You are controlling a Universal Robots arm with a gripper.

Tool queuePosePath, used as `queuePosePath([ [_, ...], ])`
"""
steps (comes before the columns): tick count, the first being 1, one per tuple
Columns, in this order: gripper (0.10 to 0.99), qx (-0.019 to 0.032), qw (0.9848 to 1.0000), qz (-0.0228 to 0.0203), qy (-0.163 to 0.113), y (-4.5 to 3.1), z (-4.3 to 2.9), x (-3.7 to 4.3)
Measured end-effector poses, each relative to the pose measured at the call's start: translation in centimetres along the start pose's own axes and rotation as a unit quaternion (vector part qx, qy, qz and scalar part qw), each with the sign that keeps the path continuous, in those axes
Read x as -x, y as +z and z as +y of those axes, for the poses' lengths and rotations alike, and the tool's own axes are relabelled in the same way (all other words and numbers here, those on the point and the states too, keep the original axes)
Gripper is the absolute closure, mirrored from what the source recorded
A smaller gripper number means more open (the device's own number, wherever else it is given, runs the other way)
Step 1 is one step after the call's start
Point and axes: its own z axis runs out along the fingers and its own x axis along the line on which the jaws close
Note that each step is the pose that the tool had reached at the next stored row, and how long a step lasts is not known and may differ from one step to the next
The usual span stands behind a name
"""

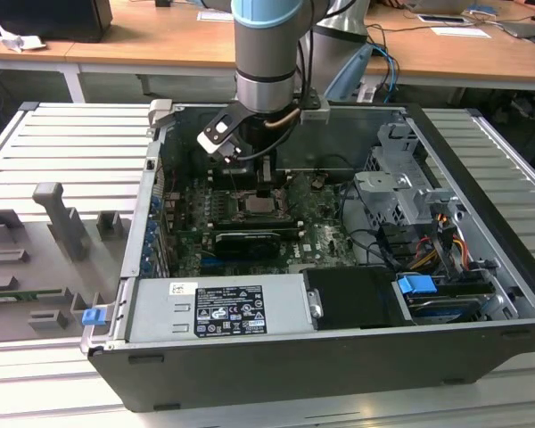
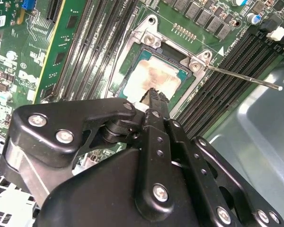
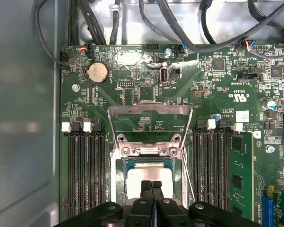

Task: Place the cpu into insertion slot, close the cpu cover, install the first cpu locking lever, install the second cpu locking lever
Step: 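Close the cpu cover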

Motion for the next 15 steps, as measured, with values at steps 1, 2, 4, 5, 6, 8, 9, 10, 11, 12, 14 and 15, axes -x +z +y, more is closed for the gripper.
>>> queuePosePath([
  [1, 0.98, -0.0001, 1.0, -0.0001, 0.0, -0.16, 0.01, 0.0],
  [2, 0.98, 0.0001, 1.0, 0.0002, 0.0, -0.19, 0.01, -0.01],
  [4, 0.98, -0.0012, 1.0, -0.0001, 0.0, -0.8, 0.05, -0.02],
  [5, 0.98, -0.0011, 1.0, 0.0003, 0.0, -0.84, 0.05, -0.02],
  [6, 0.98, -0.0015, 1.0, 0.0003, 0.0, -0.9, 0.05, -0.02],
  [8, 0.98, -0.0015, 1.0, 0.0002, 0.0, -1.22, 0.07, -0.04],
  [9, 0.98, -0.0015, 1.0, 0.0003, 0.0, -1.43, 0.08, -0.05],
  [10, 0.98, -0.0015, 1.0, 0.0002, 0.0, -1.65, 0.09, -0.05],
  [11, 0.98, -0.0015, 1.0, 0.0002, 0.0, -1.81, 0.1, -0.06],
  [12, 0.98, -0.0015, 1.0, 0.0003, 0.0, -1.93, 0.11, -0.06],
  [14, 0.98, -0.0015, 1.0, 0.0003, 0.0, -2.37, 0.13, -0.07],
  [15, 0.98, -0.0015, 1.0, 0.0003, 0.0, -2.5, 0.14, -0.08],
])
